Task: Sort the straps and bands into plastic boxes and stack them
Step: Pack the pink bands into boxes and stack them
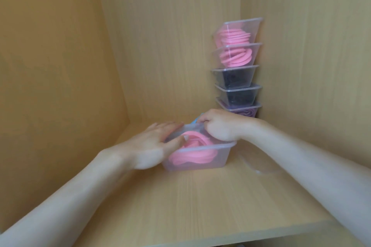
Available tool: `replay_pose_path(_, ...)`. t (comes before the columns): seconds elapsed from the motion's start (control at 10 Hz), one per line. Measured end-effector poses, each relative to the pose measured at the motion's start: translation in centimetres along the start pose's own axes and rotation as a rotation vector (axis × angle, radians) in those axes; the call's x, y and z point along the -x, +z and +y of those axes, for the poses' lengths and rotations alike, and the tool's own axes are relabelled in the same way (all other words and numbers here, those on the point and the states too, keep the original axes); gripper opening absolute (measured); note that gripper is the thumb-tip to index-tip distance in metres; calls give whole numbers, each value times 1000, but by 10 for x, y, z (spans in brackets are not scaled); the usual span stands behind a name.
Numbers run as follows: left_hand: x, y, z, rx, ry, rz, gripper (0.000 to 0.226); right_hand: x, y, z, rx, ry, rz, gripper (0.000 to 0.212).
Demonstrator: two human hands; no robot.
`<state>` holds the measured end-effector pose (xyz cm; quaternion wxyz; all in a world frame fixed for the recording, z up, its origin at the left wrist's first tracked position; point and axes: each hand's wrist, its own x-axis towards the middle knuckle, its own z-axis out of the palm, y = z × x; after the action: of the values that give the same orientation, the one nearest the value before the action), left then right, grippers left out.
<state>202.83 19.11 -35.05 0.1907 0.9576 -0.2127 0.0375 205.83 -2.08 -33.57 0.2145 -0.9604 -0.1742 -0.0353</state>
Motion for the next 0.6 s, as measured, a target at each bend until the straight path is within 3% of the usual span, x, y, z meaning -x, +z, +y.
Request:
replay_pose_path(0.1,-3,-3,-3,-104,16,-17,69,-3,3,2,-9,0,46,25)
replay_pose_path(0.2,-6,-4,-7,-90,47,-1,76,-1,2,6,6,-62,72,46)
replay_pose_path(0.3,-6,-2,-10,45,61,22,74,2,2,6,-46,-121,-8,62)
replay_pose_path(0.6,-7,5,-15,212,45,76,51,13,1,3,-8,-268,-186,63)
